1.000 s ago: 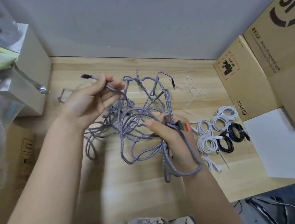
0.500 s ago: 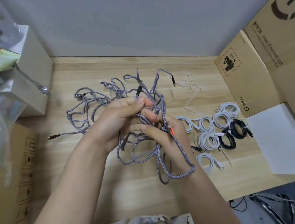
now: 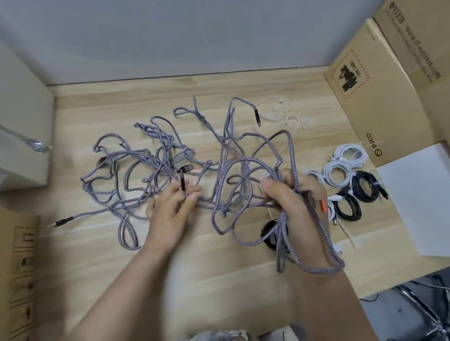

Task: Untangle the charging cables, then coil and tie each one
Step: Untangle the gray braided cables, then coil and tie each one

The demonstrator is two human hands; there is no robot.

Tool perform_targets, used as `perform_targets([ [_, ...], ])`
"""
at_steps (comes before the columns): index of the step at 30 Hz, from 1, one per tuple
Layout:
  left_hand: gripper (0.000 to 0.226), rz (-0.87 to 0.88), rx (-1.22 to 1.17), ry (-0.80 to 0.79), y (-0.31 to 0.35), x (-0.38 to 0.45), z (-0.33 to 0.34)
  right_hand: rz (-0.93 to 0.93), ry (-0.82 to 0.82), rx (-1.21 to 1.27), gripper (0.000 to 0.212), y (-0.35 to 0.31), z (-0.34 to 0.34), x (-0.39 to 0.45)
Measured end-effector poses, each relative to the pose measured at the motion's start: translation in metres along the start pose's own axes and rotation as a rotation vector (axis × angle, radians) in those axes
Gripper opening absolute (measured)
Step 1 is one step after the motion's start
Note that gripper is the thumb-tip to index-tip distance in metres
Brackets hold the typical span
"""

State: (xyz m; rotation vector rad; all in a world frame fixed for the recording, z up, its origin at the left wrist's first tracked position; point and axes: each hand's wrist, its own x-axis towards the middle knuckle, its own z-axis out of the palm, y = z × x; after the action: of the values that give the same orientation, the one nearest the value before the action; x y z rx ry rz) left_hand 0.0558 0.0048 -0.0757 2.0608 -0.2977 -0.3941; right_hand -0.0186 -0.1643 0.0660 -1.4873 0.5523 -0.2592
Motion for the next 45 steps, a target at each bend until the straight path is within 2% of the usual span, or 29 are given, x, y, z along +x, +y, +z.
perform_targets([
  [2,0.044,0.029,0.275,-0.082,-0.022,-0.005,0.014,0.03,-0.069,-0.02,0.033,0.001,-0.002,0.007],
  [5,0.054,0.112,0.642,-0.093,-0.035,0.001,0.022,0.087,-0.148,-0.088,0.028,0.013,-0.004,0.014],
  [7,0.056,0.105,0.727,-0.04,-0.033,0.018,0.021,0.159,-0.129,-0.124,0.031,0.022,-0.005,0.021],
  [9,0.062,0.052,0.72,-0.022,-0.031,0.043,0.015,0.338,-0.179,-0.097,0.036,0.026,-0.004,0.03],
  [11,0.064,-0.015,0.69,-0.012,-0.028,0.076,0.004,0.407,-0.189,-0.026,0.034,0.026,0.001,0.035],
  [14,0.05,-0.124,0.487,-0.018,-0.02,0.127,-0.019,0.216,-0.131,-0.103,0.034,0.025,0.007,0.026],
  [17,0.056,-0.106,0.101,0.096,0.001,0.144,-0.041,0.045,-0.155,-0.046,0.022,0.016,0.011,0.012],
  [21,0.022,-0.094,-0.297,0.192,0.05,0.111,-0.061,-0.012,-0.195,-0.026,0.018,0.009,0.016,0.003],
  [24,0.027,-0.122,-0.606,0.147,0.097,0.072,-0.069,-0.081,-0.181,-0.15,0.022,0.022,0.027,-0.003],
  [26,0.029,-0.128,-0.801,0.086,0.12,0.044,-0.069,-0.078,-0.23,-0.196,0.016,0.037,0.035,-0.009],
  [27,0.03,-0.129,-0.86,0.058,0.127,0.034,-0.066,-0.057,-0.276,-0.266,0.01,0.048,0.038,-0.01],
  [30,0.036,-0.114,-0.98,0.0,0.142,0.004,-0.053,-0.087,-0.442,-0.635,0.031,0.077,0.04,-0.019],
  [35,0.034,-0.117,-0.941,0.035,0.143,-0.023,-0.035,-0.083,-0.687,-0.712,0.069,0.072,0.034,-0.032],
  [36,0.033,-0.116,-0.906,0.052,0.141,-0.025,-0.033,-0.092,-0.695,-0.736,0.07,0.07,0.03,-0.031],
  [38,0.033,-0.11,-0.824,0.107,0.139,-0.032,-0.035,-0.2,-0.628,-0.897,0.056,0.059,0.024,-0.03],
  [40,0.033,-0.091,-0.79,0.143,0.14,-0.035,-0.038,-0.295,-0.424,-0.929,0.042,0.043,0.02,-0.031],
  [43,0.032,-0.042,-0.827,0.138,0.147,-0.041,-0.044,-0.424,-0.091,-0.574,0.026,0.019,0.018,-0.032],
  [45,0.029,-0.009,-0.873,0.095,0.155,-0.046,-0.048,-0.452,-0.087,-0.414,0.026,0.004,0.021,-0.034],
])
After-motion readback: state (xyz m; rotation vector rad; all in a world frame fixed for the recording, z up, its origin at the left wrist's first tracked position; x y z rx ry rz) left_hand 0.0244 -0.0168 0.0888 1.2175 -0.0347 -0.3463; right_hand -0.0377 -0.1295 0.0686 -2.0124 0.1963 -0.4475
